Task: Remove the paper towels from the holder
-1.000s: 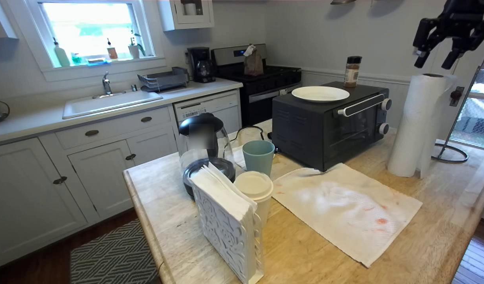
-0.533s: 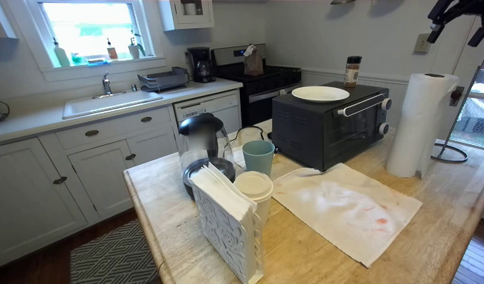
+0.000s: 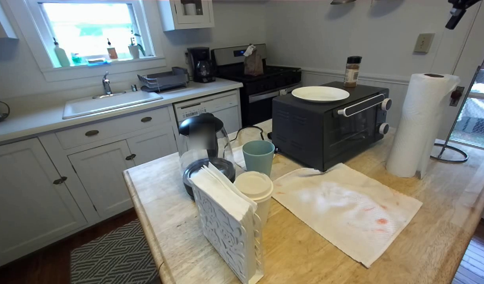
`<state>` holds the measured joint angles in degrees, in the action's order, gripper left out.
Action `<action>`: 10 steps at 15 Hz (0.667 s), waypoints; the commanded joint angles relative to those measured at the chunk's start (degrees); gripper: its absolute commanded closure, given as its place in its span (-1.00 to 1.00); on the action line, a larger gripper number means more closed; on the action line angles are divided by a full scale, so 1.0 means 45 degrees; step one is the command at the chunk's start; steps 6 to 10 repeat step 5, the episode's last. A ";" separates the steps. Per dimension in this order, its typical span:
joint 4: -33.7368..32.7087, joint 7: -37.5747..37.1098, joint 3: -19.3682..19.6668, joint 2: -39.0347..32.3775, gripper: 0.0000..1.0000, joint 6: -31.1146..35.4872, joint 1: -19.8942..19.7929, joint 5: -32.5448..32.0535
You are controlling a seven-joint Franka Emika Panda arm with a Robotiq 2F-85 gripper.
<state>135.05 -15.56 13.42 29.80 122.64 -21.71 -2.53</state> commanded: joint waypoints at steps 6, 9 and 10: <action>-0.0044 0.0093 -0.0004 0.0156 -1.00 -0.0147 -0.0058 0.0009; -0.0044 0.0093 -0.0004 0.0156 -1.00 -0.0147 -0.0058 0.0009; -0.0044 0.0093 -0.0004 0.0156 -1.00 -0.0147 -0.0058 0.0009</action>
